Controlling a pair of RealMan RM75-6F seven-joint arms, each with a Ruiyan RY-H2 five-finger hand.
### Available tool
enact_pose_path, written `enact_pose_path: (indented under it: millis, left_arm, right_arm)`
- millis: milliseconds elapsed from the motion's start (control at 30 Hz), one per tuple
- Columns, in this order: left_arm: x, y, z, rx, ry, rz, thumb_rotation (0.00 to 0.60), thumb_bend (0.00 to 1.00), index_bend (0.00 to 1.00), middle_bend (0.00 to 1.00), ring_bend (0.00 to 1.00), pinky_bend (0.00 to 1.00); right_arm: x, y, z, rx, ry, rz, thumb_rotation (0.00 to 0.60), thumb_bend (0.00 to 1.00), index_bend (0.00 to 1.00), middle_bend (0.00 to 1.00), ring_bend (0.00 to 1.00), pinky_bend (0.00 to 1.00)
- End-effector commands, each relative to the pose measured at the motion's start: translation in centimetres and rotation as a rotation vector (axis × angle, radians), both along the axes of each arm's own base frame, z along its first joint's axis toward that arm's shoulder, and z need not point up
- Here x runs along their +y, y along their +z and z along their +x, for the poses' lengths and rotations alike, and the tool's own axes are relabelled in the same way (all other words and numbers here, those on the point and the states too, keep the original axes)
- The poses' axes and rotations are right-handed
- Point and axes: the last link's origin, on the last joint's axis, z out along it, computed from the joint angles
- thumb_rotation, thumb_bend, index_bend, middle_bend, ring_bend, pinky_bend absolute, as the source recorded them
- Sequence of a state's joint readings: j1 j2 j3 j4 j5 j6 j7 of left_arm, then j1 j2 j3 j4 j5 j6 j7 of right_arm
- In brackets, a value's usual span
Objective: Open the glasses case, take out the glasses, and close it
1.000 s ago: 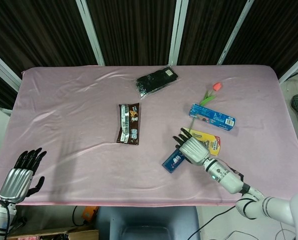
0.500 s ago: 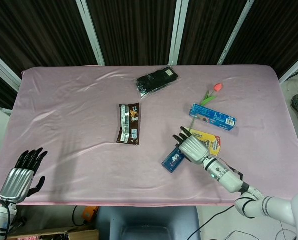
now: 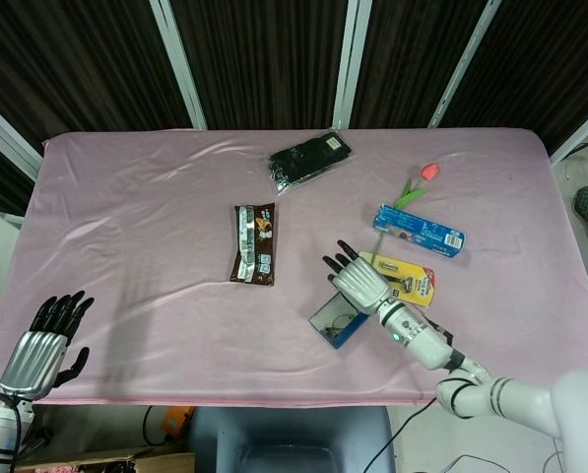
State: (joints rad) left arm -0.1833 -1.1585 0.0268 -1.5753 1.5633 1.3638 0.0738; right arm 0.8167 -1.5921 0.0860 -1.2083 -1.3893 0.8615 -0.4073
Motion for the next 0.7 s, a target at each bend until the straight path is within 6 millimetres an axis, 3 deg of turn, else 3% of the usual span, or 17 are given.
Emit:
enact_pose_path:
  millis: [33, 133, 233, 400, 567, 700]
  left_arm:
    - [0.0, -0.1, 0.0, 0.003, 0.001, -0.004, 0.6, 0.41, 0.0, 0.0, 0.0, 0.0]
    - [0.0, 0.0, 0.0, -0.002, 0.001, -0.003, 0.6, 0.41, 0.0, 0.0, 0.0, 0.0]
    - [0.0, 0.2, 0.0, -0.009, -0.001, 0.003, 0.6, 0.41, 0.0, 0.0, 0.0, 0.0]
    - [-0.1, 0.2, 0.1, -0.014, -0.009, 0.002, 0.6, 0.41, 0.0, 0.0, 0.0, 0.0]
    - [-0.4, 0.2, 0.2, -0.014, -0.019, 0.004, 0.6, 0.41, 0.0, 0.0, 0.0, 0.0]
    - [-0.4, 0.1, 0.2, -0.011, -0.018, 0.001, 0.6, 0.41, 0.0, 0.0, 0.0, 0.0]
  right_arm:
    - [-1.6, -2.0, 2.4, 0.017, -0.005, -0.019, 0.6, 0.6, 0.49, 0.26, 0.25, 0.0]
    - [-1.8, -2.7, 3.9, 0.001, -0.014, -0.025, 0.6, 0.59, 0.3, 0.24, 0.2, 0.0]
    - [-1.1, -2.2, 4.6, -0.022, 0.005, -0.023, 0.6, 0.56, 0.24, 0.22, 0.19, 0.0]
    - [1.9, 0.0, 3.9, -0.049, 0.032, 0.025, 0.6, 0.55, 0.29, 0.2, 0.17, 0.0]
    - [5.3, 2.8, 1.8, -0.048, 0.024, 0.096, 0.6, 0.55, 0.36, 0.2, 0.16, 0.0]
    - [6.3, 3.6, 0.4, -0.006, 0.009, 0.127, 0.6, 0.55, 0.4, 0.19, 0.14, 0.0]
